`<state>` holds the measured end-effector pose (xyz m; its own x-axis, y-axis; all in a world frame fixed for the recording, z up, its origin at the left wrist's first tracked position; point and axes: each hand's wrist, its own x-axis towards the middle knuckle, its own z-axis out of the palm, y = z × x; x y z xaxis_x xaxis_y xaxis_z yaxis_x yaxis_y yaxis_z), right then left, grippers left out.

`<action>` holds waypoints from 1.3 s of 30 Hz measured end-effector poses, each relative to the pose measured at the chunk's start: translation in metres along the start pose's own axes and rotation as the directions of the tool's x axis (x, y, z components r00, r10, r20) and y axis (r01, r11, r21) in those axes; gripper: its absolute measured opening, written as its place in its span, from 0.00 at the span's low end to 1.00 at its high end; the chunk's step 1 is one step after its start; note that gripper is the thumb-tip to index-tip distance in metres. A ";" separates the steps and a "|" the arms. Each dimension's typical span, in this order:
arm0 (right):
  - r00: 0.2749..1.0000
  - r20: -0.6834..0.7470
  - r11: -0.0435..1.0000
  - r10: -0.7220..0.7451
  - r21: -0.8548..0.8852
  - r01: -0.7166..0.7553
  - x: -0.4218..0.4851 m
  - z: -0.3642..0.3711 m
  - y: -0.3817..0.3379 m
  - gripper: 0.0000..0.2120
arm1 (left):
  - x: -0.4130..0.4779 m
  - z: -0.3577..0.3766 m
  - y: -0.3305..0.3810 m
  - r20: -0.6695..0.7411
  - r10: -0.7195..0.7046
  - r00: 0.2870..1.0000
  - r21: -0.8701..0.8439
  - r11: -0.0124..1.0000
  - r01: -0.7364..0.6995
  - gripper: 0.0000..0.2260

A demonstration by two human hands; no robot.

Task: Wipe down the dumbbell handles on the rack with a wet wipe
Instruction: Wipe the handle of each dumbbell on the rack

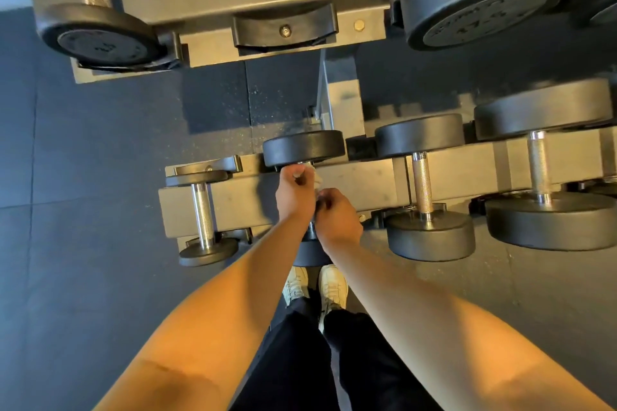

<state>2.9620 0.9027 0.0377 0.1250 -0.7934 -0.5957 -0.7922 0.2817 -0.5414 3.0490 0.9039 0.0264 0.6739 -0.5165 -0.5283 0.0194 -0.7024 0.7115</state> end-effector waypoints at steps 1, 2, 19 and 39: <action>1.000 -0.020 1.000 0.005 -0.012 -0.005 0.001 0.002 0.000 0.09 | 0.001 -0.002 -0.002 0.009 0.004 1.000 0.030 1.000 -0.004 0.10; 0.999 -0.032 1.000 0.008 -0.015 -0.008 0.001 0.003 0.000 0.09 | 0.000 -0.004 -0.003 0.021 0.014 1.000 0.062 0.998 -0.015 0.09; 0.990 -0.135 0.998 -0.043 0.037 0.048 0.000 0.006 0.008 0.09 | 0.003 -0.015 -0.012 0.048 0.008 0.999 -0.028 1.000 -0.007 0.10; 0.977 -0.187 0.991 -0.099 0.076 0.115 0.001 0.010 0.017 0.11 | -0.008 -0.025 -0.037 0.359 -0.160 0.920 0.567 0.820 -0.079 0.06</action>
<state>2.9550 0.9124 0.0223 0.0888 -0.9043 -0.4176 -0.7251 0.2288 -0.6495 3.0609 0.9465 0.0158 0.3519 -0.5386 -0.7656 -0.4555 -0.8130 0.3626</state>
